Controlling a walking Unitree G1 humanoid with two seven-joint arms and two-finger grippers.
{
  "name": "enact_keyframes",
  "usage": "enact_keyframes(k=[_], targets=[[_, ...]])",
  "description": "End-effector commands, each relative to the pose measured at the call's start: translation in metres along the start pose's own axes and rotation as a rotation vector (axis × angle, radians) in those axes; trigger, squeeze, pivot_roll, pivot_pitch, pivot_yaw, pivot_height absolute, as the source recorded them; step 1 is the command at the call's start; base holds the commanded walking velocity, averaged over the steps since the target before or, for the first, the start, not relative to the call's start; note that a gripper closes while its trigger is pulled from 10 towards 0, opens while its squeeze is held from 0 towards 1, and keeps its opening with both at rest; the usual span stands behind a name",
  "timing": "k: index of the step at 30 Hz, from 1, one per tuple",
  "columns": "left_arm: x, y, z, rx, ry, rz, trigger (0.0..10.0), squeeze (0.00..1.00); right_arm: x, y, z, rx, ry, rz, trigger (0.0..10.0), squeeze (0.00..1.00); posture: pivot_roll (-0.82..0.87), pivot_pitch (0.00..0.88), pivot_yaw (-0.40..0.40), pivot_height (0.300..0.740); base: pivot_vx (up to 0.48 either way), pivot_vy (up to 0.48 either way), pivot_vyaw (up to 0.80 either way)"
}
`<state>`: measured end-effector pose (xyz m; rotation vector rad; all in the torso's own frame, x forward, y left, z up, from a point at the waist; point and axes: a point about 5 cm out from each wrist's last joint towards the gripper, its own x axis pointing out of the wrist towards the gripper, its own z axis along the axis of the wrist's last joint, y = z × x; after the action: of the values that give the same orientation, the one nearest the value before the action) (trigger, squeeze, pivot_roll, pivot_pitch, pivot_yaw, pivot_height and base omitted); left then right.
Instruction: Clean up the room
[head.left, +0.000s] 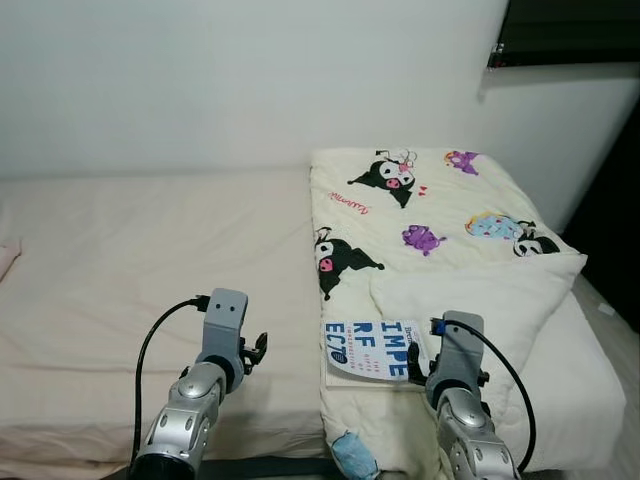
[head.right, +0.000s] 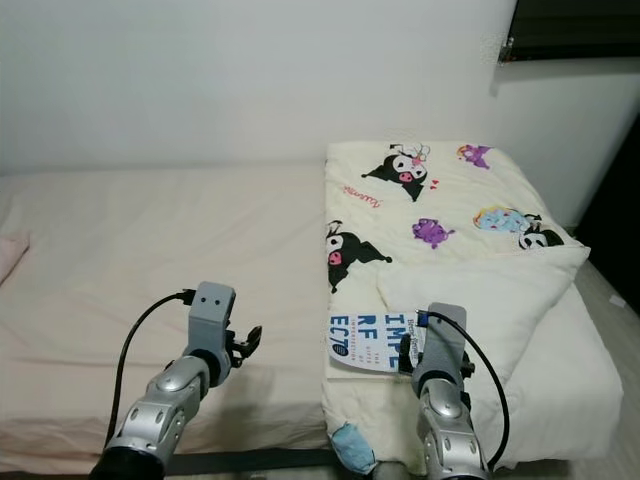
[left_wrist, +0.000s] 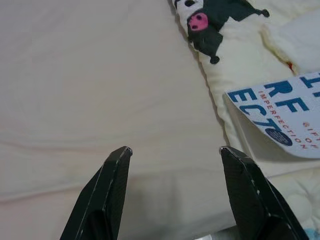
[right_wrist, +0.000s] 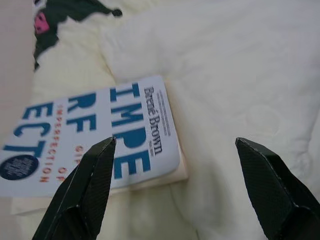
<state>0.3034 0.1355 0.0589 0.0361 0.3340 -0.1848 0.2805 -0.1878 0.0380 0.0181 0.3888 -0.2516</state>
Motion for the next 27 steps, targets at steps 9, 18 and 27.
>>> enact_keyframes(k=[9,18,27], targets=[[-0.003,-0.002,-0.004,0.023,0.003,-0.012,10.0,0.0,-0.001,0.002,-0.006,0.031,0.039,0.013,10.0,0.0,-0.03,0.047,0.005,0.62,0.0,0.0,0.0],[-0.004,0.004,0.0,0.038,-0.008,0.007,10.0,0.0,-0.001,0.011,-0.012,0.062,0.066,0.059,10.0,0.0,-0.02,0.054,0.0,0.591,0.0,0.0,0.0],[-0.006,0.009,0.001,0.064,-0.007,0.01,10.0,0.0,0.004,0.021,-0.015,0.165,0.099,0.095,10.0,0.0,-0.01,0.067,0.01,0.577,0.0,0.0,0.0]])
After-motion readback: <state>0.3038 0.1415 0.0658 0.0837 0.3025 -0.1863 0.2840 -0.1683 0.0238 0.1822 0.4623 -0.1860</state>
